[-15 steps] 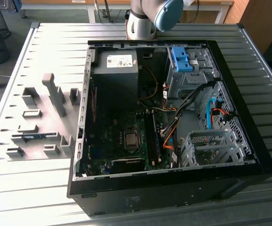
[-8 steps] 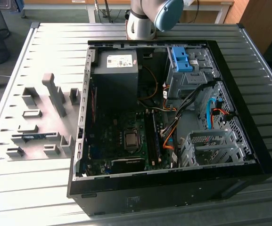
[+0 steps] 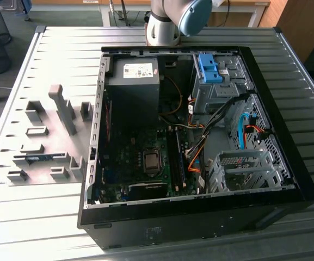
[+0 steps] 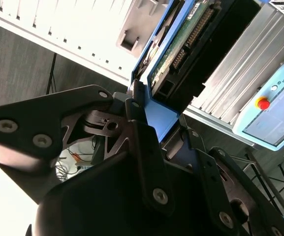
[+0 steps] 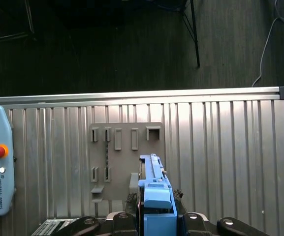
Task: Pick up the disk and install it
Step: 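Pick up the disk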
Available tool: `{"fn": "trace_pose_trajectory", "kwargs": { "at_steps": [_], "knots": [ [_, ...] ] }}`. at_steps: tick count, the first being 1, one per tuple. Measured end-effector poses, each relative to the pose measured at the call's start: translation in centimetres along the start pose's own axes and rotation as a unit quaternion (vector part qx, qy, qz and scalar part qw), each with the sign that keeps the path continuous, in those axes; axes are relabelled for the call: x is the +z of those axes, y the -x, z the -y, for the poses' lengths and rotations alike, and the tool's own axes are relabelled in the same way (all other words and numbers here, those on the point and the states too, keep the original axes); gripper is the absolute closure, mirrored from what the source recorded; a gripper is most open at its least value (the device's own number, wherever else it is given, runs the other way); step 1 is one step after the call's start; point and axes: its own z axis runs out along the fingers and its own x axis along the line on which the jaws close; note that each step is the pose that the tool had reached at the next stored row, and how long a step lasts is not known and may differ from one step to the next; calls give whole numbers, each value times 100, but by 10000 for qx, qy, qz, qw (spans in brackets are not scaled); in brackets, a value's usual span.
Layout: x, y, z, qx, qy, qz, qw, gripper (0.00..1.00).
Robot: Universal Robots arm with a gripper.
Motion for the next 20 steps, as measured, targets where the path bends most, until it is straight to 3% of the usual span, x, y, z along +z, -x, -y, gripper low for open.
{"fn": "trace_pose_trajectory", "kwargs": {
  "at_steps": [11, 20],
  "knots": [
    [-1, 7, 129, 0, 0, 0, 10000, 63],
    [-1, 16, 303, 0, -1, 0, 10000, 63]
  ]
}}
